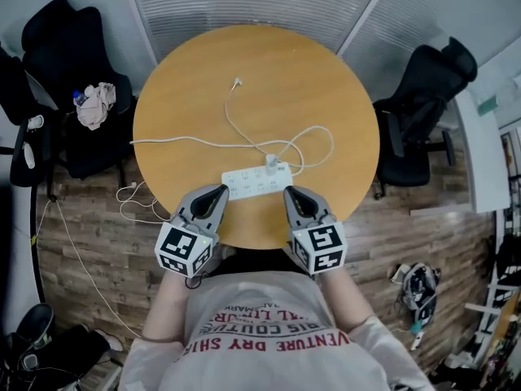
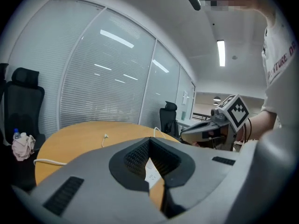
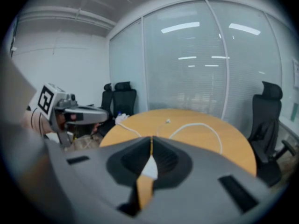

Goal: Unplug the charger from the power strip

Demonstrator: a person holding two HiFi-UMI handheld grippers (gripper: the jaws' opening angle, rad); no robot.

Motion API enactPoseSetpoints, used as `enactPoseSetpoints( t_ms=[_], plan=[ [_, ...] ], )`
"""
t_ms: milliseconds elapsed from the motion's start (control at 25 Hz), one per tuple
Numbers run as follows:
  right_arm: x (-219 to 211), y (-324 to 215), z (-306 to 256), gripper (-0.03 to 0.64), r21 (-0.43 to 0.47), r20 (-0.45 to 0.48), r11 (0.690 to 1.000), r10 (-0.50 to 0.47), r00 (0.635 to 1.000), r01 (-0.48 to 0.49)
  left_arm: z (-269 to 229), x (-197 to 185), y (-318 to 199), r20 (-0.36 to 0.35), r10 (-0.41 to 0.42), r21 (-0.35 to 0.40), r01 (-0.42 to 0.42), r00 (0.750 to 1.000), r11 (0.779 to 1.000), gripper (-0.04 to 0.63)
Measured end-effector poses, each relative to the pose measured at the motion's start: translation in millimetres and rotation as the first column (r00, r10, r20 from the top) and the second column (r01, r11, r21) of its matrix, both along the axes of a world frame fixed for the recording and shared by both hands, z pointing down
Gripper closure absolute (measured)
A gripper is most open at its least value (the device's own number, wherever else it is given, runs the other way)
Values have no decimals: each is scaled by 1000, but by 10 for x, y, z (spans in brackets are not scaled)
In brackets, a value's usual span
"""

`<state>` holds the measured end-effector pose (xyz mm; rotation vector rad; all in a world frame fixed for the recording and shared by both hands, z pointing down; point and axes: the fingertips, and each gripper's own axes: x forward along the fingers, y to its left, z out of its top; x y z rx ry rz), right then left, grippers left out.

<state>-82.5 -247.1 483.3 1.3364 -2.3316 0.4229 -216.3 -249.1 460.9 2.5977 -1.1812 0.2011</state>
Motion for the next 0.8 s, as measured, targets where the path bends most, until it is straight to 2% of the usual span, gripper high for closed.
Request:
enactPoseSetpoints(
  t_ms=[200, 400, 640, 680, 720, 800],
  plan=[
    [26, -180, 451, 588, -116, -13, 993, -33, 999, 31, 499, 184, -168, 58, 47, -54, -43, 997, 998, 563],
    [7, -327, 860, 588, -240, 5, 968, -71, 997, 71, 1120, 296, -292, 136, 93, -118, -77, 986, 990, 563],
    [42, -424, 1241, 583, -301, -46, 952, -70, 996, 54, 1763, 437, -394, 191, 145, -276, -88, 971, 957, 563],
    [35, -437, 1297, 555, -314, -47, 948, -69, 996, 51, 1849, 467, -412, 206, 157, -299, -90, 966, 950, 563],
    [18, -452, 1348, 494, -328, -42, 943, -70, 997, 52, 1926, 499, -427, 228, 173, -319, -95, 958, 943, 563],
    [-28, -480, 1424, 462, -353, -22, 934, -70, 997, 58, 2040, 573, -425, 277, 217, -340, -116, 936, 933, 563]
  ],
)
